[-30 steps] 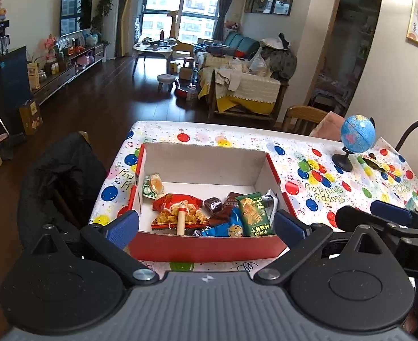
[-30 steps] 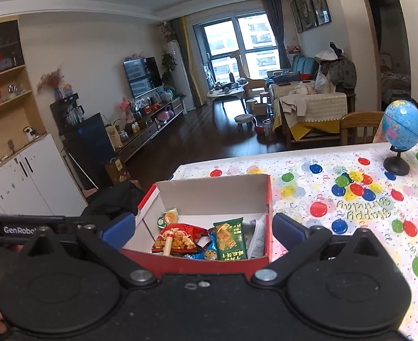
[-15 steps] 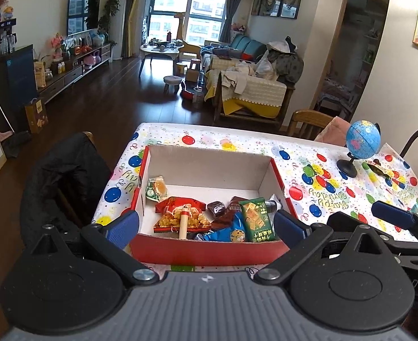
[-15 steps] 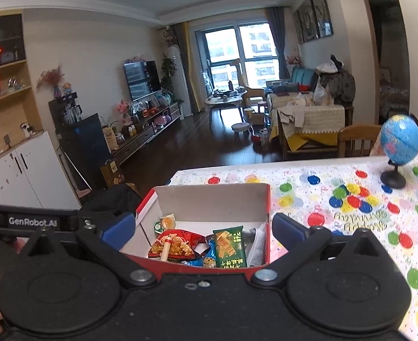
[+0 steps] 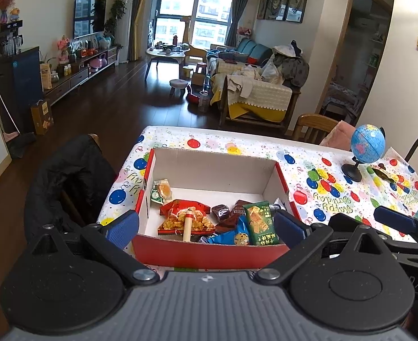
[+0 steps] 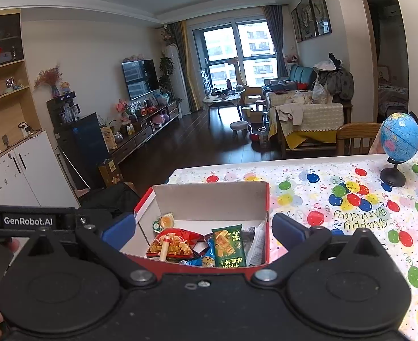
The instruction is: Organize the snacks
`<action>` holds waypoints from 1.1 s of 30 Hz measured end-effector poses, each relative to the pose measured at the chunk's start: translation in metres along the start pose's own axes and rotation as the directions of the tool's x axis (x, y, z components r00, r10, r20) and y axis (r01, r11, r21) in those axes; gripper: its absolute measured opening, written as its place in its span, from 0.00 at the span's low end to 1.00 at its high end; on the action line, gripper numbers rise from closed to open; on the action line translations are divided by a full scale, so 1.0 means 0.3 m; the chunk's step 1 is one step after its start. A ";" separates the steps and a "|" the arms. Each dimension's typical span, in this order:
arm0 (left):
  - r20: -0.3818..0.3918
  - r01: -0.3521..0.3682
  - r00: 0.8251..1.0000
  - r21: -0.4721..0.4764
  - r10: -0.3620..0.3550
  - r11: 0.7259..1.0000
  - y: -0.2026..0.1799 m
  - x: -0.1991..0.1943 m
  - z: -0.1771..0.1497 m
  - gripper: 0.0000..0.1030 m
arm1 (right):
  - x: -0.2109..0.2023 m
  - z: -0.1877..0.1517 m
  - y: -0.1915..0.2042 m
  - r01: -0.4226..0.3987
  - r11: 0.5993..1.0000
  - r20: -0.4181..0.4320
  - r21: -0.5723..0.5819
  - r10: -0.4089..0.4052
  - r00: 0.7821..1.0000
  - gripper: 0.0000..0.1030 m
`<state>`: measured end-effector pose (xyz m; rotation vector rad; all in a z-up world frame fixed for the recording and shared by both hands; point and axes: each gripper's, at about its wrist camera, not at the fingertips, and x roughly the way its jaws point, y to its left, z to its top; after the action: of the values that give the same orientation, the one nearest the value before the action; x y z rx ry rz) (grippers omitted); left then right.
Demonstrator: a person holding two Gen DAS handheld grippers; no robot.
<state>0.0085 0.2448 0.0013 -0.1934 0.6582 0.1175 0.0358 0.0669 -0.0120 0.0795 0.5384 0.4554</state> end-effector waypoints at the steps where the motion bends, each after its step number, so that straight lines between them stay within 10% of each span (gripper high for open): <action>1: 0.000 0.001 1.000 0.001 -0.001 1.000 -0.001 0.000 0.000 0.99 | 0.000 0.002 0.000 0.003 1.000 0.003 0.001 -0.003 1.000 1.00; 33: 0.081 0.031 0.996 0.026 -0.033 0.999 -0.022 -0.079 -0.012 0.99 | -0.032 0.007 -0.013 0.091 0.995 0.069 0.028 -0.092 0.993 0.99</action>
<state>-0.0111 0.2366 0.0140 -0.1745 0.5753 0.0865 0.0310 0.0594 -0.0061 0.0942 0.4764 0.3551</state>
